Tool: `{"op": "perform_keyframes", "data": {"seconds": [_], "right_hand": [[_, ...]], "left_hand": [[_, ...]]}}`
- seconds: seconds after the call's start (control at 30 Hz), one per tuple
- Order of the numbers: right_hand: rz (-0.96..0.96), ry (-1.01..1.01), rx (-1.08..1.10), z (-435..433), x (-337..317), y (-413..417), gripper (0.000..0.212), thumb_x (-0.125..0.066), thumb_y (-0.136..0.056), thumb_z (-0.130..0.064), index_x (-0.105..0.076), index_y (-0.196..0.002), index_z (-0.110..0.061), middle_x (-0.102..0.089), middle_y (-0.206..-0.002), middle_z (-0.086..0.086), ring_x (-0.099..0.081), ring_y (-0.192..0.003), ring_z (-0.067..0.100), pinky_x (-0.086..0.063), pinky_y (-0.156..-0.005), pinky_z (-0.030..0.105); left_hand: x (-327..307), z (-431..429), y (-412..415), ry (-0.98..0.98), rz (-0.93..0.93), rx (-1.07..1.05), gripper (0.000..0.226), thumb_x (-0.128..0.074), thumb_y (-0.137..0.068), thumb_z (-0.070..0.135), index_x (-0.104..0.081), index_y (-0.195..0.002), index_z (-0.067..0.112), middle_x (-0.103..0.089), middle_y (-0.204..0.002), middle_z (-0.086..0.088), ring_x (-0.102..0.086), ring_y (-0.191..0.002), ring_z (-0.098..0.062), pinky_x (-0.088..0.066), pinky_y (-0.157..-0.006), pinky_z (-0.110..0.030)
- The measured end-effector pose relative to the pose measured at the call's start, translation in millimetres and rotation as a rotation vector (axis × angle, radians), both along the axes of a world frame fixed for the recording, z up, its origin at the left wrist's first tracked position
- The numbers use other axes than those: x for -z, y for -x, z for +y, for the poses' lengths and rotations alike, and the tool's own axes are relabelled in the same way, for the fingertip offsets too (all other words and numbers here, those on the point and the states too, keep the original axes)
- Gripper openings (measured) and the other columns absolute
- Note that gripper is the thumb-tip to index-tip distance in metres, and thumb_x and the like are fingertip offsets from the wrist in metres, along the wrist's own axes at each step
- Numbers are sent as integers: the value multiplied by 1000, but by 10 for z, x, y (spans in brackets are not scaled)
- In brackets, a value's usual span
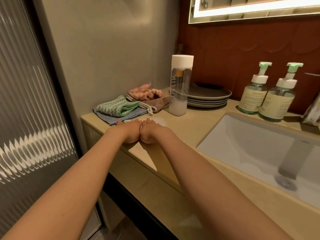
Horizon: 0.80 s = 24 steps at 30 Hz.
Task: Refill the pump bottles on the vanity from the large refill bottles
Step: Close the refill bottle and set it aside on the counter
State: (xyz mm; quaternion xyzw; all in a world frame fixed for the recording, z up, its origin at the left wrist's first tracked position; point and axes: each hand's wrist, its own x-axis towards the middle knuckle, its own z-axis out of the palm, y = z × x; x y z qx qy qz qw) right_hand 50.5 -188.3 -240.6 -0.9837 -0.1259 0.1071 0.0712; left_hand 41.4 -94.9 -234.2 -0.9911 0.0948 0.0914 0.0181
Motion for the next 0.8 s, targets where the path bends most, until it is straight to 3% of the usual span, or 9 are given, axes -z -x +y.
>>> {"op": "perform_keyframes", "data": {"seconds": [0.1, 0.27, 0.43, 0.8], "right_hand": [[11, 2, 14, -76, 21, -113, 67, -39, -98, -25, -3, -150, -6, 0, -157, 13, -1, -145, 28, -9, -118, 43], [30, -3, 32, -316, 8, -191, 66, -37, -99, -24, 0, -150, -8, 4, -158, 11, 3, -145, 25, -5, -118, 41], [12, 7, 62, -645, 0, -166, 64, -39, -98, -21, -3, -150, -10, 1, -158, 11, 0, -145, 26, -7, -118, 41], [10, 20, 148, -1373, 7, -301, 57, -35, -99, -23, -11, -150, -12, -8, -157, 9, -10, -144, 25, -14, -116, 42]], "left_hand": [[-15, -113, -80, -22, -11, 21, 52, -28, -101, 25, -12, -150, 15, -15, -157, -7, -21, -143, -23, -1, -116, -51], [-33, -358, -175, -77, -6, 39, 55, -28, -101, 23, -6, -151, 14, -10, -158, -7, -17, -144, -24, 1, -115, -51], [-28, -668, -215, -38, 2, 90, 54, -27, -102, 25, -6, -151, 15, -7, -159, -7, -13, -145, -23, 0, -115, -49], [-10, -1365, -364, 74, -4, 184, 49, -30, -101, 20, -20, -149, 16, -23, -155, -6, -21, -142, -24, -3, -115, -48]]}}
